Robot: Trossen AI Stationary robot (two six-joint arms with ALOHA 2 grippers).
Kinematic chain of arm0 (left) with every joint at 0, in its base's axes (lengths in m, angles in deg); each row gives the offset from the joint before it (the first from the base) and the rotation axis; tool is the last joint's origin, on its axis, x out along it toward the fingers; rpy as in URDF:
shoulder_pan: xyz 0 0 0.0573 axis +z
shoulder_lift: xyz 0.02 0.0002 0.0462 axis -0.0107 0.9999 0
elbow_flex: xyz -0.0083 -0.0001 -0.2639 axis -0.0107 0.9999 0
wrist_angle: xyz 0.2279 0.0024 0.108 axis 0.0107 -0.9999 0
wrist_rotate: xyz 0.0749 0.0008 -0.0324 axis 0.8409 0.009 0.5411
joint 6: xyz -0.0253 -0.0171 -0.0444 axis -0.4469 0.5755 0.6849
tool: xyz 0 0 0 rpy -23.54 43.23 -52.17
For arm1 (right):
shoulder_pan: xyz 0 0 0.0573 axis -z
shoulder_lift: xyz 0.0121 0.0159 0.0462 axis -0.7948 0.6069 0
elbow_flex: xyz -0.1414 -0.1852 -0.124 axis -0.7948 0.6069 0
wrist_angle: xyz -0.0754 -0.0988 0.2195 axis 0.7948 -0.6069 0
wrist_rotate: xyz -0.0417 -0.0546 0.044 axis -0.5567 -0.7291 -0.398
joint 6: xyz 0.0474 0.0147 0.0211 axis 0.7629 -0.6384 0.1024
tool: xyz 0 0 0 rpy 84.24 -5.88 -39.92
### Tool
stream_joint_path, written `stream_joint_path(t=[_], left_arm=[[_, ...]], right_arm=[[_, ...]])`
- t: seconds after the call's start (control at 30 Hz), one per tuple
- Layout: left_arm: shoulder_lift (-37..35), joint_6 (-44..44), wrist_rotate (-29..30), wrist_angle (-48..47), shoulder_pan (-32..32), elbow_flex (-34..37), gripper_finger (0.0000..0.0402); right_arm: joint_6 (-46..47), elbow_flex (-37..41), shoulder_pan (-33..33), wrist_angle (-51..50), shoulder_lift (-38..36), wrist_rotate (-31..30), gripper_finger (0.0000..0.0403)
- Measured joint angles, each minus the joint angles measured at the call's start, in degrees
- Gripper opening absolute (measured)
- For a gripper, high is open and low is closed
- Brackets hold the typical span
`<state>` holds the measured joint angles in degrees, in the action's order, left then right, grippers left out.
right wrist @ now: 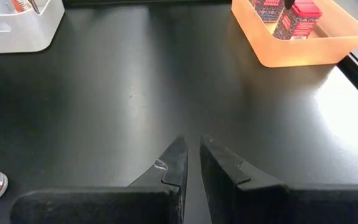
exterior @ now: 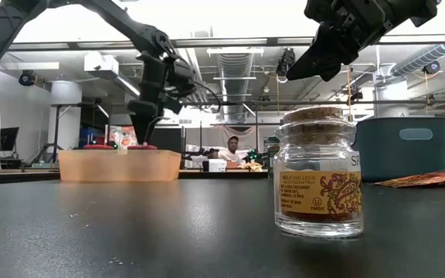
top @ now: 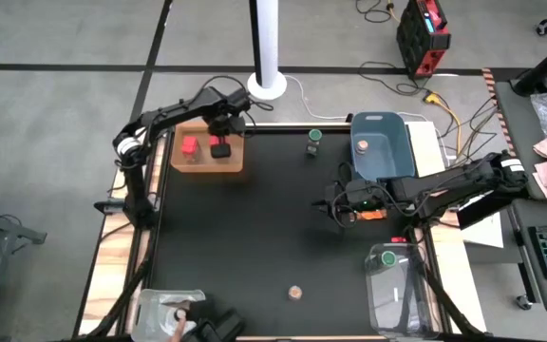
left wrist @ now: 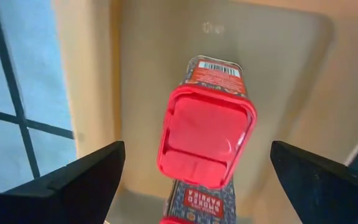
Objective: Sort spices by type
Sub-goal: Put the orange seasoning bag into the white bin
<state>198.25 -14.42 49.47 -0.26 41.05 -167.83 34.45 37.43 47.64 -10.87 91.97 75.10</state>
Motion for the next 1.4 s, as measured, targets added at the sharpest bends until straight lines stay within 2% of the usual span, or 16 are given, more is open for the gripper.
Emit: stream_joint_path(t=[0.1, 0.23, 0.4, 0.7, 0.97, 1.27, 1.4], left_arm=[[-2.1, 2.6, -0.5, 0.1, -0.6, 0.0, 0.0386], [-5.9, 8.0, -4.9, 1.4, -1.7, 0.0, 0.0386], [-12.3, 11.7, -6.0, 6.3, -6.4, 2.0, 0.0386], [-28.1, 18.9, -5.8, 21.8, -20.4, 16.2, 0.0386], [-36.2, 28.8, 1.4, 31.2, -30.9, 27.6, 0.0386], [-37.4, 37.1, 5.1, 36.2, -35.6, 33.2, 0.0386], [-37.4, 37.1, 14.2, 40.0, -39.4, 35.3, 0.0386]], right_arm=[[0.2, 0.0, 0.0, 0.0, 0.0, 0.0, 0.0034], [1.0, 0.0, 0.0, 0.0, 0.0, 0.0, 0.0034], [1.4, 0.0, 0.0, 0.0, 0.0, 0.0, 0.0034], [2.4, 0.0, 0.0, -1.1, 0.0, 0.0, 0.0034], [7.3, -3.2, 0.0, -9.6, 0.0, -0.6, 0.0034], [14.4, -7.9, 0.0, -23.3, 0.0, -2.0, 0.0034], [19.2, -9.8, 0.0, -31.7, 0.0, -3.4, 0.0034]])
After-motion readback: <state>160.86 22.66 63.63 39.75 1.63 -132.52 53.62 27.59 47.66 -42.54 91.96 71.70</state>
